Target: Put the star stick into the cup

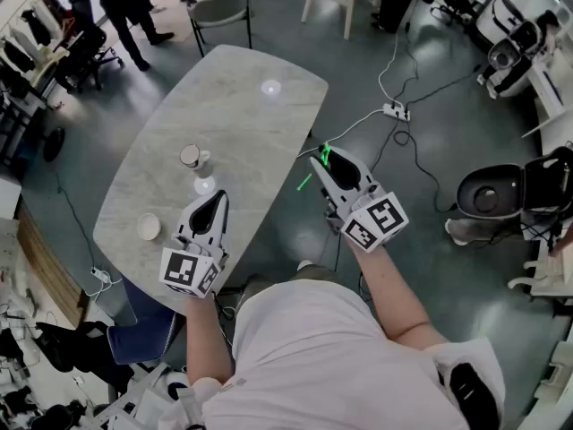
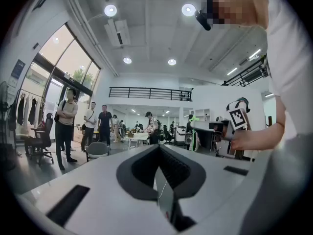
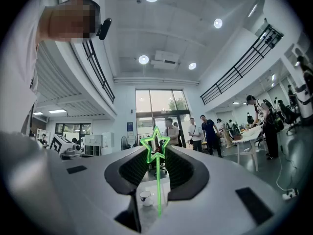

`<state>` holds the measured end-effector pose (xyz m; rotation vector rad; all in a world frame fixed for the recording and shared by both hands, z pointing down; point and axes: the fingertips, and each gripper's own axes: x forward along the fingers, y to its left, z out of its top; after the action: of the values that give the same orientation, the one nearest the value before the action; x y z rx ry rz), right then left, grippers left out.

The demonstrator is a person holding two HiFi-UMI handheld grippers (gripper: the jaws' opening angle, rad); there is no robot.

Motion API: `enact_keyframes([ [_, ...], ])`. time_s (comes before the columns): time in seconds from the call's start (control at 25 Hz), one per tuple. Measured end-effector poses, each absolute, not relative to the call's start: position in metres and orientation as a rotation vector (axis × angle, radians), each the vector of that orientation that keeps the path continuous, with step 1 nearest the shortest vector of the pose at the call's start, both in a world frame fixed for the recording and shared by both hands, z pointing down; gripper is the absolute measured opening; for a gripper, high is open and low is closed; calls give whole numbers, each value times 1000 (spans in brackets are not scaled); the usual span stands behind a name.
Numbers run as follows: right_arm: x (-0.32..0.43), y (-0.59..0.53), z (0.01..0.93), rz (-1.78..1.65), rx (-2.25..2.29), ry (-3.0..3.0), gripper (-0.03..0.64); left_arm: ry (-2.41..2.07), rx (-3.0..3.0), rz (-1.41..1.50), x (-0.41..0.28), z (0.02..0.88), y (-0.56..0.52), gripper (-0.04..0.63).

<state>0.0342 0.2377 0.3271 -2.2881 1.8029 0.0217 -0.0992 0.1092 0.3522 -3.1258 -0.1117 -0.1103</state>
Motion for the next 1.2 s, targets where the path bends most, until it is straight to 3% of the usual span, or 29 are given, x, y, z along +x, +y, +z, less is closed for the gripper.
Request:
enact_keyframes([
  [0.6, 110, 281, 351, -44, -2210, 1791, 109, -63, -3069, -330, -31, 391, 162, 2],
  [1.2, 199, 153, 379, -142, -2222, 1877, 109, -43, -3191, -290, 58, 428, 47, 3],
])
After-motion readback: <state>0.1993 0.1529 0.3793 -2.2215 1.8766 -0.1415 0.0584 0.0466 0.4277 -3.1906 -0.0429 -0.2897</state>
